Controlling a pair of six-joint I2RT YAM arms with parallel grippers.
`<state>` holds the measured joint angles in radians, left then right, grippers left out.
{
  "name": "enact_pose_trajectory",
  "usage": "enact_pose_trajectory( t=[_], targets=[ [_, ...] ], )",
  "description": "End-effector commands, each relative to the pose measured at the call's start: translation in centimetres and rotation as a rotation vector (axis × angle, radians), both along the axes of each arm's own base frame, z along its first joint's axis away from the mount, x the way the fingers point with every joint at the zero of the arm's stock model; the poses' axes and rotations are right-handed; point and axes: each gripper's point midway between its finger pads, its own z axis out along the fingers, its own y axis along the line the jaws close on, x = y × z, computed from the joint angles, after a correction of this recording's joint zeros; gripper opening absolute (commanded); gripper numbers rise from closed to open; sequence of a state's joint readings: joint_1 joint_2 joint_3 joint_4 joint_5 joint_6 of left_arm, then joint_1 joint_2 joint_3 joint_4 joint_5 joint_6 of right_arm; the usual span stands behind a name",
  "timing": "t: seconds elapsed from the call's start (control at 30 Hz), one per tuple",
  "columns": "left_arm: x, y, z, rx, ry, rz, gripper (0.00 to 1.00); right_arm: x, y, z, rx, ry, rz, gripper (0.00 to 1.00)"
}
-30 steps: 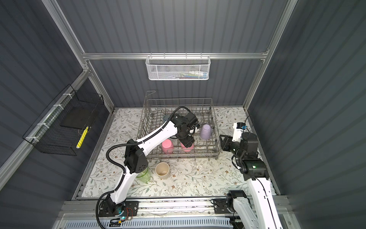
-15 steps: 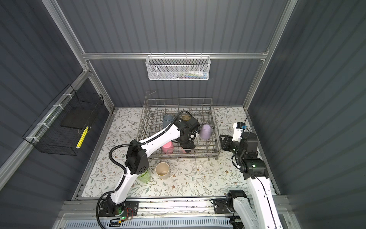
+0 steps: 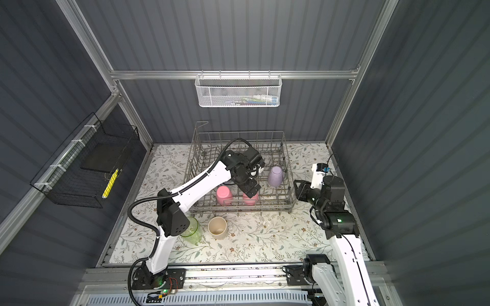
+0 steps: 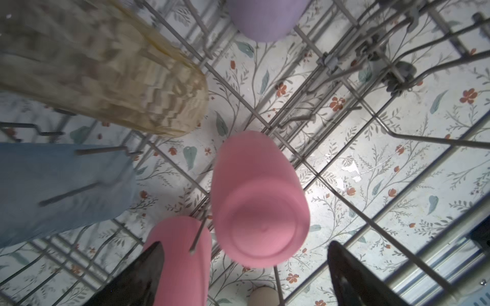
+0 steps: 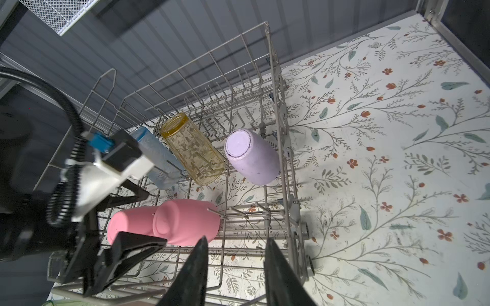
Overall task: Load cups into a dish rack
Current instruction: Place the cup upside down at the dish rack, then pick up the cup from the bottom-center of the table.
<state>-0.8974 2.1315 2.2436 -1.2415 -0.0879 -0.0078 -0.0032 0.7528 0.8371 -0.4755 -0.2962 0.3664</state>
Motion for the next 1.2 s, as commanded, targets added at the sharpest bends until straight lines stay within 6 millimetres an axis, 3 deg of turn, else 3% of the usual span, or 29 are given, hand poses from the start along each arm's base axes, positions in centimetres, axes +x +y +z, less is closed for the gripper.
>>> enact_pose_trajectory(
  t=[0.0,0.17,0.4,0.5,0.73,0.93,1.17],
  targets=[
    [-0.7,1.6,4.5,-0.057,-0.074,0.052,0.97,0.1,0.1,0.1,0.015,-0.009,0.006,0.37],
    [-1.8,5.7,7.3,-0.070,-0.156,0.163,0.95,0.2,0.1,0.1,0.016,-0.006,0.002,0.37],
    [-5.5,11.5,10.5,-0.204,-0.224,0.290,0.91,0.6,0.3,-0.1,0.031,0.008,0.008,0.37],
    [-7.6,12.8,11.1,-0.289,-0.204,0.298,0.86,0.7,1.0,0.1,0.065,0.013,0.044,0.37],
    [-11.8,14.3,6.3,-0.250,-0.090,0.257,0.80,1.1,1.7,0.2,0.110,0.024,0.066,0.37],
    [-14.0,12.4,3.2,-0.220,-0.065,0.175,0.79,0.8,1.9,0.4,0.126,0.025,0.072,0.36],
    [-16.4,11.9,-1.0,-0.102,-0.019,0.143,0.74,0.0,1.7,0.1,0.122,0.028,0.060,0.36]
  ],
)
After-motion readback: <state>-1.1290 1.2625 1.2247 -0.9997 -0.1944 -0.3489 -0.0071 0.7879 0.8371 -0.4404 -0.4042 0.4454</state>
